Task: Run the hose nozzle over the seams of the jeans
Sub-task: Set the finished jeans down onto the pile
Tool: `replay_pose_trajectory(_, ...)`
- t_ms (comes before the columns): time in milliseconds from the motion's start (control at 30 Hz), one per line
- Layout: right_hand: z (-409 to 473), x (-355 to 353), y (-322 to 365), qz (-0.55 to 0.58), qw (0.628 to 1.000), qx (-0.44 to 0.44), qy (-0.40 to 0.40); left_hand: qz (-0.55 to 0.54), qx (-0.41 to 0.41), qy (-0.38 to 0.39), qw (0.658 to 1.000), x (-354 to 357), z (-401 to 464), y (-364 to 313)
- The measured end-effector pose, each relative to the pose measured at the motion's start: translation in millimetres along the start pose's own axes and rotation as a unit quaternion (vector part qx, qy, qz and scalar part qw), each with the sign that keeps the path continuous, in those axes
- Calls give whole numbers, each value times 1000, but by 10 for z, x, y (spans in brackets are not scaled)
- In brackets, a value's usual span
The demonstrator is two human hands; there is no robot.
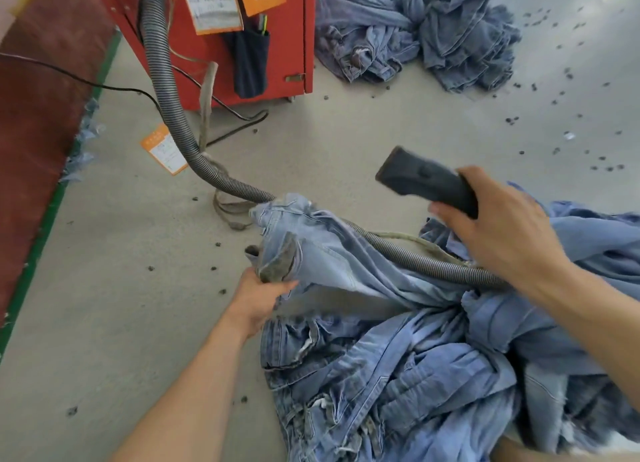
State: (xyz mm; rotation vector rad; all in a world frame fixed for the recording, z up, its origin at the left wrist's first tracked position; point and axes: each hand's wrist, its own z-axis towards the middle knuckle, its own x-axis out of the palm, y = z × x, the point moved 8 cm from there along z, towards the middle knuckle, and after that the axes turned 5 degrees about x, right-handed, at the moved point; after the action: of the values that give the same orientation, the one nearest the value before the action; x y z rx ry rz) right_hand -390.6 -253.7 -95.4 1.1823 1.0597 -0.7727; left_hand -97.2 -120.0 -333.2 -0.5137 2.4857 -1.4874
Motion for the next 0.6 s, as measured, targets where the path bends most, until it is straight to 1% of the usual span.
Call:
replay_pose_trajectory(33,15,-89,-37,26,999,15,-28,111,127,22,985,10,-175,-226)
replay_pose_trajectory(67,28,-177,-67,47,997,28,-54,271,278,61,920,122,-433,-404)
replay_pose_trajectory(100,44,-246,-85,60,995,34,-70,419,398,133,805,322,-753,-375)
replay_pose_trajectory(133,50,-288,-85,64,995,34,-74,521,431,241,696,495,-1036,-136)
replay_pose_trajectory(167,59,-304,-75,63,996,26,-65,591,383,350,618,545,-1235,199)
replay_pose_trajectory(200,40,-280,-38,57,997,13,-40,634,302,425,571,471,-1386,549)
replay_pose_trajectory(233,-4,-223,17,48,999,-8,-8,663,196,453,563,330,-1452,839)
replay_pose_trajectory(267,-63,-153,77,32,999,-33,21,670,91,440,591,189,-1452,1027)
replay_pose_trajectory(300,-137,-65,125,13,997,-59,45,655,22,408,635,117,-1448,1092)
replay_pose_trajectory(367,-294,129,177,-15,991,-91,93,594,-42,340,728,128,-1416,1055)
replay_pose_trajectory(400,-357,217,172,-30,988,-93,118,541,-68,301,782,146,-1388,1012)
replay_pose_trajectory(467,-426,344,135,-76,982,-90,148,404,-135,244,871,184,-1405,939)
replay_pose_trajectory(500,-433,365,122,-100,979,-92,151,323,-170,218,905,204,-1449,895)
replay_pose_trajectory(533,-437,369,120,-121,977,-93,150,241,-194,189,932,213,-1487,856)
replay_pose_trajectory(567,-436,361,124,-136,975,-94,146,150,-213,153,953,211,-1528,821)
replay_pose_trajectory(600,-439,350,125,-147,975,-94,140,55,-228,116,965,203,-1570,819)
